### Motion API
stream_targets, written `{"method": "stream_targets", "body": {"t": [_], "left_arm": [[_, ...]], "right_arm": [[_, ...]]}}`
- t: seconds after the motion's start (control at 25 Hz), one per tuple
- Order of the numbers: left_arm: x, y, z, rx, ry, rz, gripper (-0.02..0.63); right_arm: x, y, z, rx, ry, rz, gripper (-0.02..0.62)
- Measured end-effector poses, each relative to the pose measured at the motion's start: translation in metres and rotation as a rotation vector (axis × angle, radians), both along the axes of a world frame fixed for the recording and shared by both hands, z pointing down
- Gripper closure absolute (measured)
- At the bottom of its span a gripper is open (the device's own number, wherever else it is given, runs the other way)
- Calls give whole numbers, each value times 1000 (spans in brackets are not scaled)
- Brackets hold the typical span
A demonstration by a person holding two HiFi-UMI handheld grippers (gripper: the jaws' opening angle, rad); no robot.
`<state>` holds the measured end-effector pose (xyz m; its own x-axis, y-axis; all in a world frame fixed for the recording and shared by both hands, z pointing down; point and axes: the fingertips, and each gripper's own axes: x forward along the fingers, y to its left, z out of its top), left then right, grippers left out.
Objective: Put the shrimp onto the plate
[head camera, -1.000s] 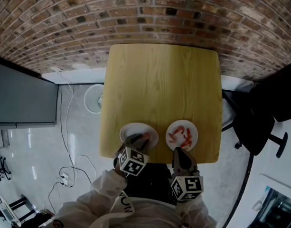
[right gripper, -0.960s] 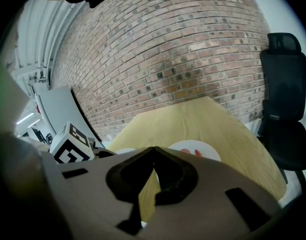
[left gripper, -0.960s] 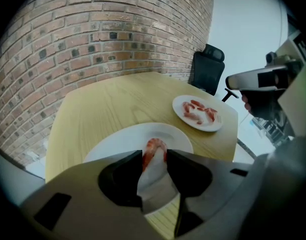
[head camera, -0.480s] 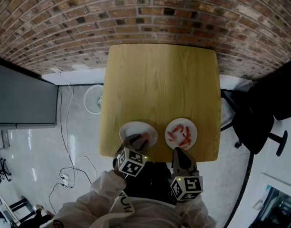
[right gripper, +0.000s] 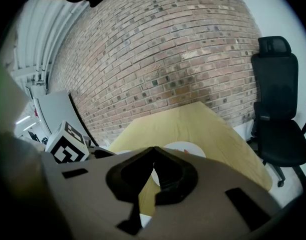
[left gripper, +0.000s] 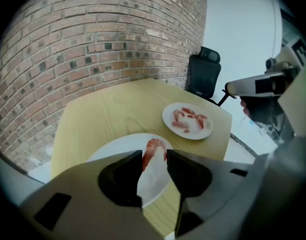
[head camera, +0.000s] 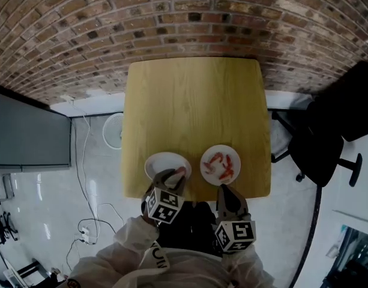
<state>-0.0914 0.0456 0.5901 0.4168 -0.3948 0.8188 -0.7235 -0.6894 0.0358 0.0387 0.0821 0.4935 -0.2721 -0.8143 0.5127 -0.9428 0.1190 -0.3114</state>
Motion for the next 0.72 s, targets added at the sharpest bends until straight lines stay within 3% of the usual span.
{"method": "stream_targets", "body": {"t": [0.72], "left_arm": [[92, 27, -3, -10, -22, 173, 448]], "right_arm": [[78, 31, -4, 12, -5, 137, 572]]}}
